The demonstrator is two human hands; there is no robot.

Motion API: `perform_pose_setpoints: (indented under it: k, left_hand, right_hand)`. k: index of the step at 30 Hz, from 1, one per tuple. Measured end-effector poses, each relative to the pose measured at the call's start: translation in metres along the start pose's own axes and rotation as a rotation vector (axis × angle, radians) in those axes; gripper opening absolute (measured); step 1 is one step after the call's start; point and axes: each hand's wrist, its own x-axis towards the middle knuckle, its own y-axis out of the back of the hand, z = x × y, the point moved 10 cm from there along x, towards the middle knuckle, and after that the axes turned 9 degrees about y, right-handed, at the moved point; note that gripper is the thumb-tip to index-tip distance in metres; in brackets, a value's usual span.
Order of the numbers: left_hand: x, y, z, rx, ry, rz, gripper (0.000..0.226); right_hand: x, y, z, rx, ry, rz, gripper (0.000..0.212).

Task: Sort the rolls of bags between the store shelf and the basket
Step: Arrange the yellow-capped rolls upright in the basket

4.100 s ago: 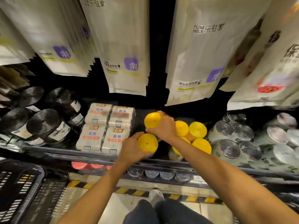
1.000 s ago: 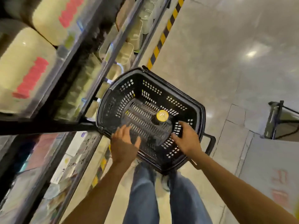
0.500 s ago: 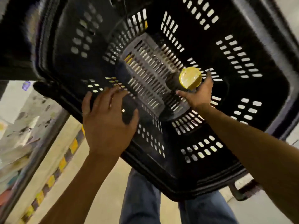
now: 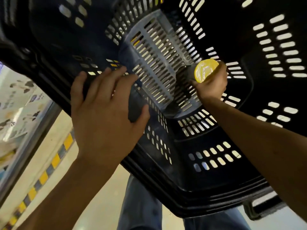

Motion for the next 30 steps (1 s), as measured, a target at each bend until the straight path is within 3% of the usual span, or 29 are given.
perform_pose_setpoints:
  k: [7,12,21,30]
  left_hand:
    - [0.007,0.001,0.006,-0.005,-0.042,-0.038,0.049]
    - [0.014,0.017,0.014,-0.177,0.028,-0.237,0.058]
    - [-0.002,0.128,0.044,-0.187,0.059,-0.382,0.064]
    - [-0.054,0.295,0.051,-0.216,0.012,-0.27,0.063]
  right_hand:
    - [-0.05,0.038,-0.025,0.047,0.015,-0.032,0.089]
    - [-0.095,0.092,-0.072,0.122,0.067,-0.099,0.086]
    - [-0.176,0.232,-0.187,0.071,0.25,-0.029,0.097]
    - [-0.273,0.365,-0.297,0.061,0.482,0.039,0.1]
